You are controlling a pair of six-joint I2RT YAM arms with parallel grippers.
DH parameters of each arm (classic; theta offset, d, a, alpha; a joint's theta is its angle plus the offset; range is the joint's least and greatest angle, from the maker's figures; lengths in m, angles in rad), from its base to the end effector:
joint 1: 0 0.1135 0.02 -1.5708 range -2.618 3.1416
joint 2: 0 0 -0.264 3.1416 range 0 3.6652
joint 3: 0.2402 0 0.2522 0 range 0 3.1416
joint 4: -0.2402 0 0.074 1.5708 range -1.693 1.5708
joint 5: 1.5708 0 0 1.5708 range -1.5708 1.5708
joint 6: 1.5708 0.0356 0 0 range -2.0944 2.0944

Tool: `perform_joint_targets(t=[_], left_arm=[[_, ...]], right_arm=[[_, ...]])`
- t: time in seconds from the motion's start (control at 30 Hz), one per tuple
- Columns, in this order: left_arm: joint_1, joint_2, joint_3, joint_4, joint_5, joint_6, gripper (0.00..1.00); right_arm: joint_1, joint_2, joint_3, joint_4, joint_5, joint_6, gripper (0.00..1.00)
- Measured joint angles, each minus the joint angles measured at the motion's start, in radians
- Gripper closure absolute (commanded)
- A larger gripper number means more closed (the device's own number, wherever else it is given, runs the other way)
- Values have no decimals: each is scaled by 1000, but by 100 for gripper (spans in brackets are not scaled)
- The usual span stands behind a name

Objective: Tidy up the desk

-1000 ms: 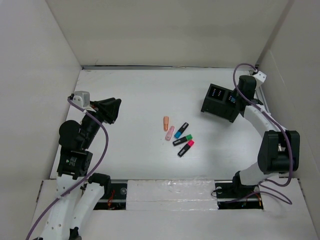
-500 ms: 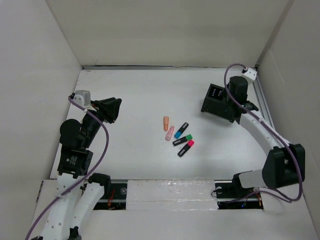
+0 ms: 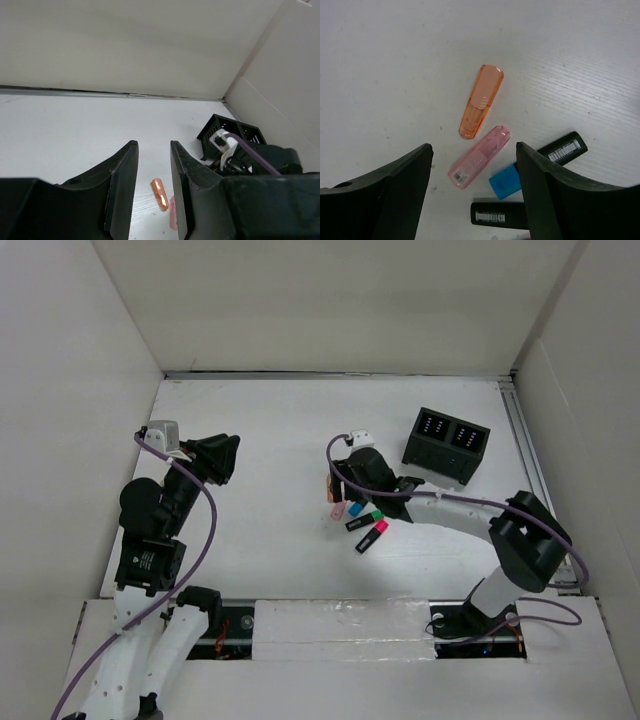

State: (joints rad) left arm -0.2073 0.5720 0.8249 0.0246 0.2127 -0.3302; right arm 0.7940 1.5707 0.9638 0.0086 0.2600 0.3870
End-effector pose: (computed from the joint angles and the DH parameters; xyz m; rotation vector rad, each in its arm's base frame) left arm 0.1206 -0.0330 0.4056 0.1045 1.3191 -0.5957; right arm 0.2484 0.2396 0.2260 -0.2915 2.1543 0.4027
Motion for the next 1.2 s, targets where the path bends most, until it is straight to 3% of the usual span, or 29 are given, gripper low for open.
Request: perform_joint_targets(t=[0.07, 0.23, 0.43, 0.5, 0.63, 0.73, 1.07, 1.2], left_arm=[[0, 0, 0, 0, -2, 1, 72], [0, 0, 0, 0, -7, 2, 72], [0, 1, 0, 0, -7, 5, 72], [0, 1, 0, 0, -7, 5, 72], [0, 1, 0, 0, -6, 6, 72], [0, 1, 0, 0, -4, 6, 72], [0, 1, 0, 1, 6, 6, 72], [0, 2, 0, 1, 17, 6, 72]], right_arm=[[8, 37, 3, -10, -6, -3, 33], [11, 61, 11, -25, 18, 13, 37], [-6, 103, 34, -61, 82, 78, 71], [-21, 106, 31, -82, 101, 104, 68], [-68, 106, 1, -97, 126, 143, 40], [-96, 106, -19, -112, 133, 157, 37], [-153, 192, 1, -68, 69, 172, 39], [-153, 228, 41, -58, 61, 171, 57]])
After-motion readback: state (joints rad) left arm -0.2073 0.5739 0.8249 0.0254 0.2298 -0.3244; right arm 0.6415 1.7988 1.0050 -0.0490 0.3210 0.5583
